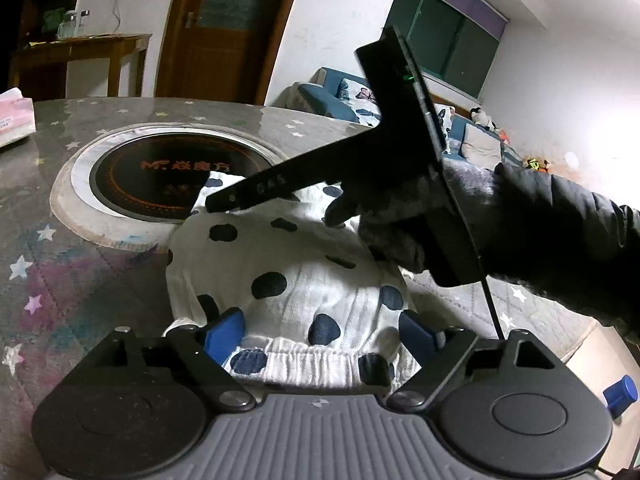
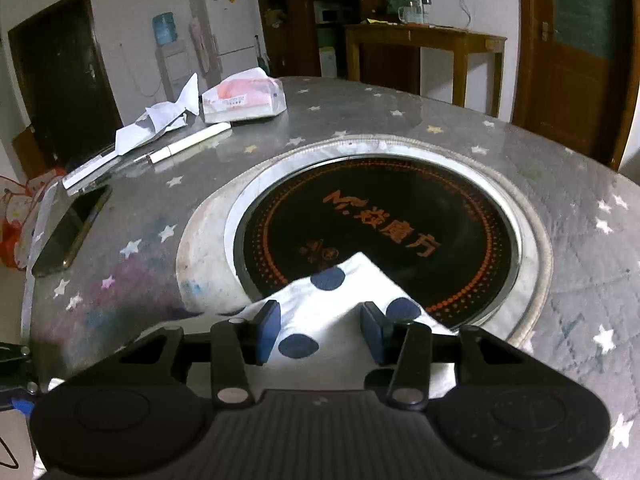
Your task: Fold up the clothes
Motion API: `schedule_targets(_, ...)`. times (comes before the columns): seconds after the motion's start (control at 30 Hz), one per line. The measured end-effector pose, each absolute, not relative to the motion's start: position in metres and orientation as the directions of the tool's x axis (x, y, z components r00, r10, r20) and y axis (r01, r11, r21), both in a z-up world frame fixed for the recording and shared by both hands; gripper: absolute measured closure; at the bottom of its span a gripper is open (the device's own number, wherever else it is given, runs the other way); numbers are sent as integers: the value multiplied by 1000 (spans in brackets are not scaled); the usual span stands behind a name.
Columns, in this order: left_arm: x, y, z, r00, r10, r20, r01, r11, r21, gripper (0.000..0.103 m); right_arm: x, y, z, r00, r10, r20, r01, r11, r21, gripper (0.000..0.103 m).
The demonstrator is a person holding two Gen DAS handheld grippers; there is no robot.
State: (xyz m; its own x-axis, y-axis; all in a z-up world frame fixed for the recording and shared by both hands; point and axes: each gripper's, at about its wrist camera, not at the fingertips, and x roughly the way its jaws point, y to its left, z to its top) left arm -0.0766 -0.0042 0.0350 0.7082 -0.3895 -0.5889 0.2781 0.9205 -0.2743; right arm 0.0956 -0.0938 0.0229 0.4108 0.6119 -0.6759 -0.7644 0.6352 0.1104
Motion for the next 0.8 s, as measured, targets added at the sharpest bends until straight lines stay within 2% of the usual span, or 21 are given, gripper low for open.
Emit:
schedule_targets(0.27,-87,2,47,741,-376,-556,261,925,-276,8,48,-135,45,386,644,-661,-807,583,97,54)
schedule_targets(0.4,-92,10,52,779,-321,-538,205,942,-266,8,16,-162,43,390,657,-645,-806,582,106,51)
schedule_targets(0.63,-87,9,41,797,-203,-569,99,973,-209,8,-28,-187,28,444,643,-624,-808,588,31,49)
schedule_targets(0.8,-85,5,28,784,-158,-601,85,985,-147,8,-22,-200,36,434,662,-611,-795,601,87,49)
